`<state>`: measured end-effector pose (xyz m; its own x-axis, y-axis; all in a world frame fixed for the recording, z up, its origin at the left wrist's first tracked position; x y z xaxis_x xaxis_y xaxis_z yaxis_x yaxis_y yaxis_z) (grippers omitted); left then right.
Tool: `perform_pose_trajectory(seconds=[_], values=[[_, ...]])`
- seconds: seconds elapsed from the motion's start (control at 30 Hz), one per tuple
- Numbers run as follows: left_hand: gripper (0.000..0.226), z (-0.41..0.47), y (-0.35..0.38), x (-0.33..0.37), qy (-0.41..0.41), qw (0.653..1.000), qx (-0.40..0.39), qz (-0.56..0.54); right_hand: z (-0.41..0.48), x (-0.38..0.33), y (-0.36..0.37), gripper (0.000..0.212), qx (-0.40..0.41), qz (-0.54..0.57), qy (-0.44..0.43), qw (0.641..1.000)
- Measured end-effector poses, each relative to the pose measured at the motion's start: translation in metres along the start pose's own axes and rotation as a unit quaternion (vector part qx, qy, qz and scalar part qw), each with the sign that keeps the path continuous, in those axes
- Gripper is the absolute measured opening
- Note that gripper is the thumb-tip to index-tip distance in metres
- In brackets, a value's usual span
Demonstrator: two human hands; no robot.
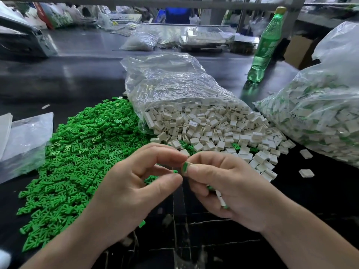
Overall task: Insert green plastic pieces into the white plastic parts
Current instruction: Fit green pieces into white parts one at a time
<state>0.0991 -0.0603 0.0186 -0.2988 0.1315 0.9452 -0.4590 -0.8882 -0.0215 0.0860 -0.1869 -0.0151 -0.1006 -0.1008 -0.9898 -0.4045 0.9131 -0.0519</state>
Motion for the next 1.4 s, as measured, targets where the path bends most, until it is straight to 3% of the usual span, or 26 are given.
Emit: perform_pose_trajectory(seconds=[0.23, 0.43, 0.6, 0.7, 0.83, 0.9, 0.97, 1.0, 1.07, 1.13, 1.17, 1.23, 1.4], values=[[0.018, 0.002, 0.003, 0.018, 0.100, 0.985, -0.009, 0.142, 0.001, 0.008, 0.010, 0.014, -0.042, 0.011, 0.001, 0.999], [0.014, 0.001, 0.003, 0.024, 0.120, 0.985, 0.007, 0.125, 0.000, 0.010, 0.017, 0.008, -0.109, 0.091, 0.012, 0.990], [0.023, -0.002, -0.009, 0.011, 0.074, 0.978, 0.053, 0.190, 0.005, -0.002, 0.004, 0.014, -0.158, 0.285, -0.052, 0.944], [0.036, 0.000, -0.009, -0.006, 0.035, 0.942, 0.029, 0.331, 0.007, -0.007, -0.026, 0.023, -0.094, 0.333, -0.088, 0.934], [0.042, 0.003, 0.015, -0.021, 0.062, 0.875, -0.060, 0.477, 0.006, 0.006, -0.064, 0.025, 0.062, 0.253, -0.048, 0.964], [0.041, 0.004, 0.021, -0.030, 0.058, 0.850, -0.089, 0.516, 0.004, 0.010, -0.080, 0.013, 0.132, 0.183, -0.022, 0.974], [0.036, 0.005, 0.021, -0.036, 0.046, 0.837, -0.099, 0.537, -0.003, 0.012, -0.096, 0.009, 0.209, 0.013, 0.021, 0.978], [0.033, 0.005, 0.020, -0.036, 0.044, 0.833, -0.098, 0.543, -0.008, 0.013, -0.103, 0.017, 0.246, -0.129, 0.052, 0.959], [0.027, 0.005, 0.017, -0.036, 0.043, 0.830, -0.088, 0.549, -0.015, 0.007, -0.108, 0.022, 0.275, -0.429, 0.105, 0.854], [0.024, 0.005, 0.015, -0.036, 0.039, 0.826, -0.082, 0.557, -0.013, 0.008, -0.100, 0.025, 0.235, -0.615, 0.162, 0.735], [0.021, 0.005, 0.015, -0.037, 0.037, 0.825, -0.081, 0.557, -0.011, 0.011, -0.095, 0.027, 0.216, -0.661, 0.181, 0.696], [0.016, 0.006, 0.014, -0.037, 0.031, 0.830, -0.077, 0.552, -0.005, 0.014, -0.087, 0.024, 0.192, -0.700, 0.191, 0.661], [0.011, 0.008, 0.011, -0.039, 0.009, 0.843, -0.061, 0.534, 0.002, 0.013, -0.078, 0.019, 0.188, -0.725, 0.176, 0.639]])
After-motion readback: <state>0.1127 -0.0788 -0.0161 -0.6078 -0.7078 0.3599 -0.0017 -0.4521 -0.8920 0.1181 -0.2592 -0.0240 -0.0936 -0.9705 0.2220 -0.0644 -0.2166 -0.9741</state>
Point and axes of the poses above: each hand's wrist, its own z-axis towards the middle knuckle, its own y-axis out of the palm, x = y × z, the point moved 9 cm from there along z, towards the middle knuckle, and after that the axes turned 15 degrees about -z, right-handed, at the moved point
